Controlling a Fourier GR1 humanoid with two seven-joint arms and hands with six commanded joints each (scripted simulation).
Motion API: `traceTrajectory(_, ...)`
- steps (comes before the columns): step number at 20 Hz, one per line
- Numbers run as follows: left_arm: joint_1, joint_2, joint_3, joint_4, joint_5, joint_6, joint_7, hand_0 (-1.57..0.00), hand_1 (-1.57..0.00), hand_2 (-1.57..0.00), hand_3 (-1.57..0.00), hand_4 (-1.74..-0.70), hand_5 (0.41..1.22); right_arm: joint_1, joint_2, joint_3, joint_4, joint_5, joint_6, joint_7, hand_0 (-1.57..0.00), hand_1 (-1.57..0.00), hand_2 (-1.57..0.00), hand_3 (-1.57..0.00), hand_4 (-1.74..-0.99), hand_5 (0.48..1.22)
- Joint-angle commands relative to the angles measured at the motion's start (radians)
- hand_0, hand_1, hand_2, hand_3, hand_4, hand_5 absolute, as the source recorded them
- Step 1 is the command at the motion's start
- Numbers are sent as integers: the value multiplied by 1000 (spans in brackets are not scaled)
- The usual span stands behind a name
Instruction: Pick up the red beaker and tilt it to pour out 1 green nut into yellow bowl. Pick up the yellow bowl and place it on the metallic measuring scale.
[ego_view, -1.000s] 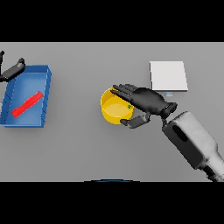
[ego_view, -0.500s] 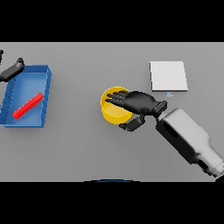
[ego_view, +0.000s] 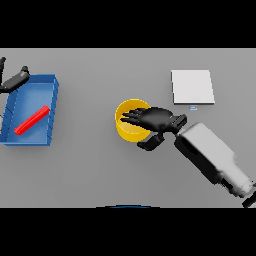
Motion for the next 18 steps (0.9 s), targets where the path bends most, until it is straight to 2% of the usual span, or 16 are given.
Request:
traceTrajectory(1, 8, -2, 0, -11, 3, 1, -2, 1, 1, 1, 1, -794, 728, -11, 0, 1, 11, 1, 1, -10, 1, 1, -4, -15, -1286, 710)
traceTrajectory(3, 3, -1, 3, -20, 7, 0, 4, 1, 1, 1, 1, -793, 729, -7, 15, 8, 23, 3, -13, -22, 1, 1, -15, -42, -1289, 721)
traceTrajectory(4, 14, -2, 0, -29, 7, -1, 3, 1, 1, 1, 1, -793, 730, 4, 5, 5, 18, 2, -19, -33, 1, 1, -27, -60, -1293, 738)
traceTrajectory(6, 3, -5, -5, -22, -3, 4, 25, 1, 1, 1, 1, -793, 732, -5, 17, -5, 29, -5, -20, -14, 1, -14, -84, -121, -1333, 800)
traceTrajectory(7, 15, -4, -2, -36, 3, 3, 22, 1, 1, 1, 1, -796, 730, 1, 18, 1, 31, 0, -20, -15, -68, -69, -140, -178, -1365, 838)
traceTrajectory(8, 19, -3, 1, -34, 5, 5, 13, 1, 1, 1, 1, -796, 730, 1, 22, 3, 32, -1, -15, -12, -173, -145, -204, -243, -1396, 875)
traceTrajectory(10, 28, 0, 0, -51, 6, 3, 7, 1, 1, 1, 1, -793, 729, -1, 11, 13, 30, 6, -9, -34, -469, -376, -379, -419, -1479, 999)
traceTrajectory(12, 21, 5, 0, -33, 2, -2, 16, 1, 1, 1, 1, -788, 732, -3, 17, 12, 25, 7, -1, -17, -780, -649, -590, -834, -1469, 1079)
traceTrajectory(13, 16, 5, 3, -36, 8, -5, 20, 1, 1, 1, 1, -791, 733, 1, 12, 10, 25, 1, -1, -29, -938, -806, -787, -978, -1521, 1108)
traceTrajectory(15, 8, 3, 5, -23, 10, -5, 10, 1, 1, 1, 1, -793, 736, -10, 14, 9, 34, -5, 5, -35, -1166, -1081, -1069, -1030, -1594, 1148)
traceTrajectory(18, 12, -3, 0, -16, 2, 3, 5, 1, 1, 1, 1, -792, 732, -11, 2, 14, 13, -4, 20, -28, -1364, -1320, -1314, -1111, -1659, 1184)
